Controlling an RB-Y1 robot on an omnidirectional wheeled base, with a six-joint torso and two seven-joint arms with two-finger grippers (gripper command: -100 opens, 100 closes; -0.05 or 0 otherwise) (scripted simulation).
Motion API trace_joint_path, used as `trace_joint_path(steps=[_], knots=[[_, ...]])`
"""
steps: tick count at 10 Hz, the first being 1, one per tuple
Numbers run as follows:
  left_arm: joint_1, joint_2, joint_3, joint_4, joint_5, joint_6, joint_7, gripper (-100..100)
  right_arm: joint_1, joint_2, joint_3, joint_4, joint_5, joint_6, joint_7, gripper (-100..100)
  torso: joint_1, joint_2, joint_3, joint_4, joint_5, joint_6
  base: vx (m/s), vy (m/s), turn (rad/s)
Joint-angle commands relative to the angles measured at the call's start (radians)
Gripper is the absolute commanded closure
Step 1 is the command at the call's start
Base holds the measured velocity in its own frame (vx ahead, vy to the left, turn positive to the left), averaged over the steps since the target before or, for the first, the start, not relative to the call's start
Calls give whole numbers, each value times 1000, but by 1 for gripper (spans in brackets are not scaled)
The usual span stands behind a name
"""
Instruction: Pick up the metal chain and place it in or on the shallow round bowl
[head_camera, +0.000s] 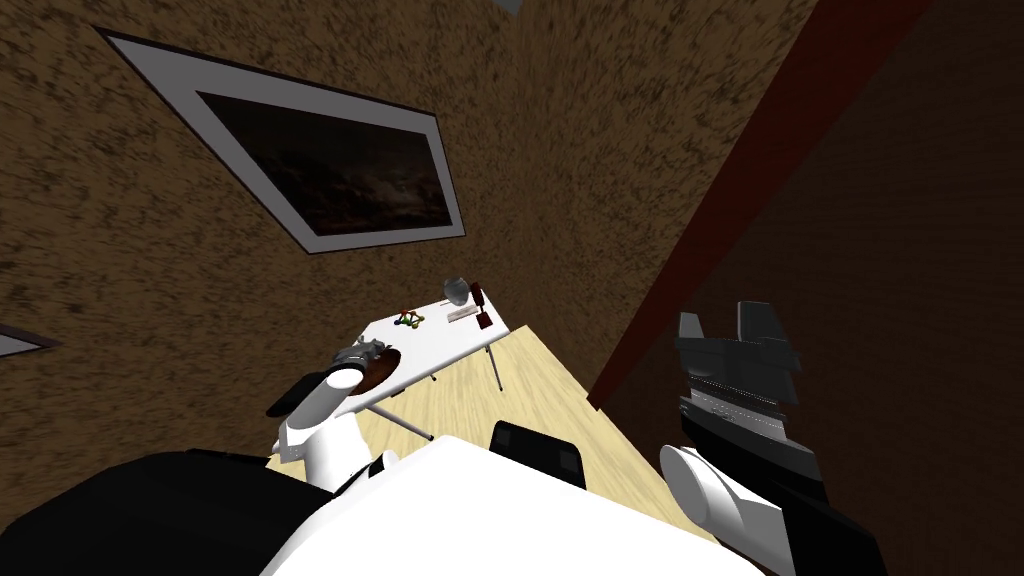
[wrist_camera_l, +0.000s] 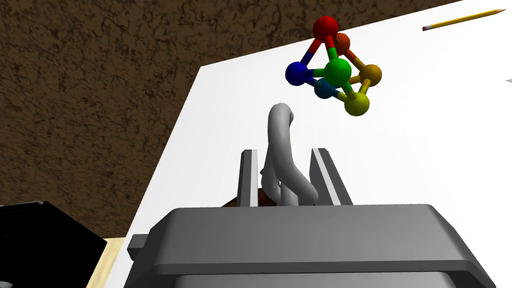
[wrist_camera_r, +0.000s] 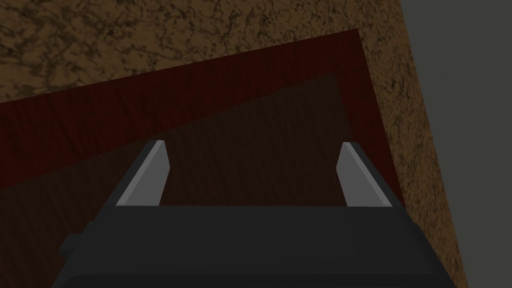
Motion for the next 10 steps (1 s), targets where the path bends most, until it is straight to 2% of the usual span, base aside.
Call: trace_joint_path(steps=[1, 2, 3, 7, 8, 9, 10], knots=[[12, -26, 0, -7, -1, 36, -15, 100, 0, 0, 0, 0, 0, 0, 0, 0, 0, 0, 0, 0, 0, 0, -130, 107, -17], [1, -16, 4, -14, -13, 30, -1, 100, 0, 0, 0, 0, 0, 0, 0, 0, -1, 0, 0, 0, 0, 0, -59, 48, -7], [2, -18, 5, -16, -15, 38, -2, -100, 0, 0, 0, 0, 0, 0, 0, 0, -5, -4, -2, 0, -1, 1, -12, 10, 2], [3, -18, 5, -15, -15, 37, -2, -100, 0, 0, 0, 0, 0, 0, 0, 0, -9, -10, -5, -2, -3, 1, -1, 1, 0], [3, -18, 5, -15, -15, 37, -2, 0, 0, 0, 0, 0, 0, 0, 0, 0, -9, -10, -6, -2, -3, 1, 0, 0, 0], [11, -5, 27, -43, -14, 78, 14, -100, 0, 0, 0, 0, 0, 0, 0, 0, -10, -10, -6, -2, -3, 2, 18, -10, -20], [15, 2, 37, -58, -13, 99, 22, -100, 0, 0, 0, 0, 0, 0, 0, 0, -11, -12, -6, -2, -3, 2, 43, -15, -12]])
